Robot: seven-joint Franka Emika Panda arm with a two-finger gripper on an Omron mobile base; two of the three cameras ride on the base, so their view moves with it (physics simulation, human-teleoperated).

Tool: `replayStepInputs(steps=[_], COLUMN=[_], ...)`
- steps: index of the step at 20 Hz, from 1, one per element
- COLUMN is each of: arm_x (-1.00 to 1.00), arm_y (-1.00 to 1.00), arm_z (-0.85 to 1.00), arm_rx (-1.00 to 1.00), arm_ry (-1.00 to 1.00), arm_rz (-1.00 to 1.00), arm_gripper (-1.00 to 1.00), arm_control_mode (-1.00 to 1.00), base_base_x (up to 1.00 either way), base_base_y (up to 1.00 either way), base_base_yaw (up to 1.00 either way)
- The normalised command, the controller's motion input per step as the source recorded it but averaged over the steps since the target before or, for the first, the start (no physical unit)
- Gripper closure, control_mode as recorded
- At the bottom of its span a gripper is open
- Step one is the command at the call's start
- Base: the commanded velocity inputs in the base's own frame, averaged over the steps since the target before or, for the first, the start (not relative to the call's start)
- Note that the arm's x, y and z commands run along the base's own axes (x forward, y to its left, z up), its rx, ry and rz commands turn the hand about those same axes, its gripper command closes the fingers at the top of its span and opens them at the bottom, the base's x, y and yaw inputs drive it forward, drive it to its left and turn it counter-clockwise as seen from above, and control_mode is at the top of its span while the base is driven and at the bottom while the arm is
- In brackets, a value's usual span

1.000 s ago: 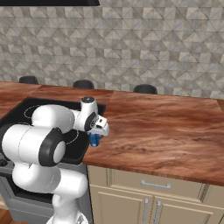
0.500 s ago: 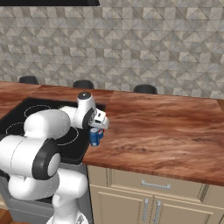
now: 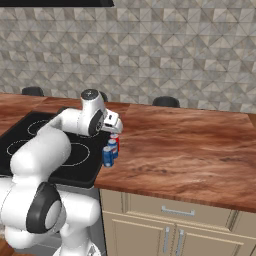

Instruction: Four empty soda cans are scattered around the kitchen. Gather all the cans and cluster them next to the stove for recycling.

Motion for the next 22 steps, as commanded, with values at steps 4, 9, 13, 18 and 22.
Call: replayStepInputs(steps=[4, 9, 13, 18, 22], arm_x=[-0.61, -0.93, -1.00, -0.86, -0.60], arm_y=[0.00, 0.00, 0.00, 0.00, 0.01], arm_z=[0.77, 0.43, 0.23, 0.14, 0.01], arm_rx=[0.00, 0.00, 0.00, 0.00, 0.00], arm_ry=[-0.02, 0.00, 0.00, 0.00, 0.00], arm_rz=[0.00, 0.00, 0.00, 0.00, 0.01], arm_gripper=[-1.00, -1.00, -1.00, -1.00, -1.00], arm_control_mode=[-1.00, -1.00, -1.00, -1.00, -1.00], base_base_x=[0.00, 0.00, 0.00, 0.00, 0.00], base_base_y=[0.00, 0.00, 0.00, 0.00, 0.00], base_base_yaw=[0.00, 0.00, 0.00, 0.00, 0.00])
